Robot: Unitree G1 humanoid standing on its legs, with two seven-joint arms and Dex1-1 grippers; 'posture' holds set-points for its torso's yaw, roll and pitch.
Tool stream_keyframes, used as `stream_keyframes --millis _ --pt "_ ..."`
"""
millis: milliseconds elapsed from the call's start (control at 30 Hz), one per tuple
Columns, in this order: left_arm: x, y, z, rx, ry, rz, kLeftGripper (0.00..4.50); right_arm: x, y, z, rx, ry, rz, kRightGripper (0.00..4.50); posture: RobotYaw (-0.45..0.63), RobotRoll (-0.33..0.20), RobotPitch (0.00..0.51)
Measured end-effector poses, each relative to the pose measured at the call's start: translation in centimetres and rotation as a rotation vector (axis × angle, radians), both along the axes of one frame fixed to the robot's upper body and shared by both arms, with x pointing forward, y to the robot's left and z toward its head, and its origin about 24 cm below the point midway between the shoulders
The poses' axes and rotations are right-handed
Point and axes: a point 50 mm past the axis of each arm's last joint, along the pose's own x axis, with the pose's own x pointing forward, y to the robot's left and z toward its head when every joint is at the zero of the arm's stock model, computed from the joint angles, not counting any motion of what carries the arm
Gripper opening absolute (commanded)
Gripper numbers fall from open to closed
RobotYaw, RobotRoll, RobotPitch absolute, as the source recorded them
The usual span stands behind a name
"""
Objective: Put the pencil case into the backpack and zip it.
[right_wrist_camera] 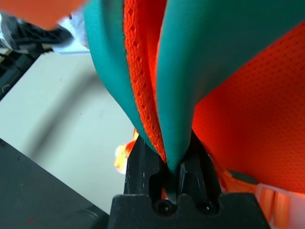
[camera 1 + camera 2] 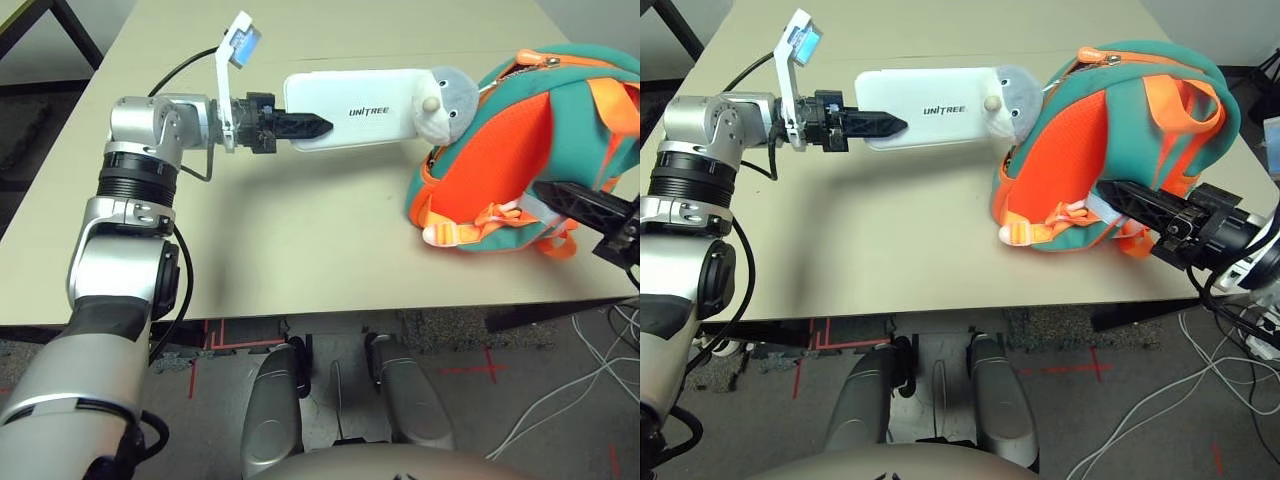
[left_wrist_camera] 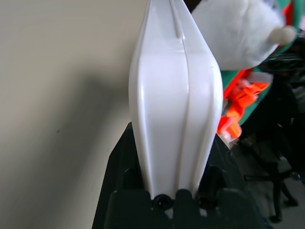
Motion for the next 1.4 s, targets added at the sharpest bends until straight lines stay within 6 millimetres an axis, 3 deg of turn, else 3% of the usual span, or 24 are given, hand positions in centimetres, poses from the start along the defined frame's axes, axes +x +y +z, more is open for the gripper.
stream_keyframes --millis 133,367,567,800,1133,1400 --pt "-0.3 0.0 0.7 -0.004 0.014 -0.044 1.31 0.3 -0.1 -0.1 -0.003 0.000 0.003 0.06 -0.20 0.000 0.254" --pt "-2.6 2.5 4.0 -0.004 0.000 -0.112 1.31 1.0 0.0 0.0 -0.014 -0.015 0.011 0.06 -0.19 0.000 0.251" --pt "-4.3 2.2 5.4 0.013 -0.044 -0.194 1.31 1.4 -0.3 0.2 -0.013 -0.029 0.005 0.06 -0.18 0.000 0.251" --pt "-3.1 1.3 2.6 0.024 -0.022 -0.166 1.31 2.0 -0.2 0.2 -0.009 -0.034 0.012 0.06 -0.19 0.000 0.251" --pt "-1.6 1.6 6.7 0.047 -0.177 -0.088 1.31 2.0 -0.2 0.0 -0.002 -0.031 0.013 0.06 -0.20 0.000 0.262" --pt "-0.8 -0.8 5.6 0.077 -0.146 -0.184 1.31 1.8 -0.1 0.0 -0.001 -0.033 0.011 0.06 -0.23 0.000 0.278"
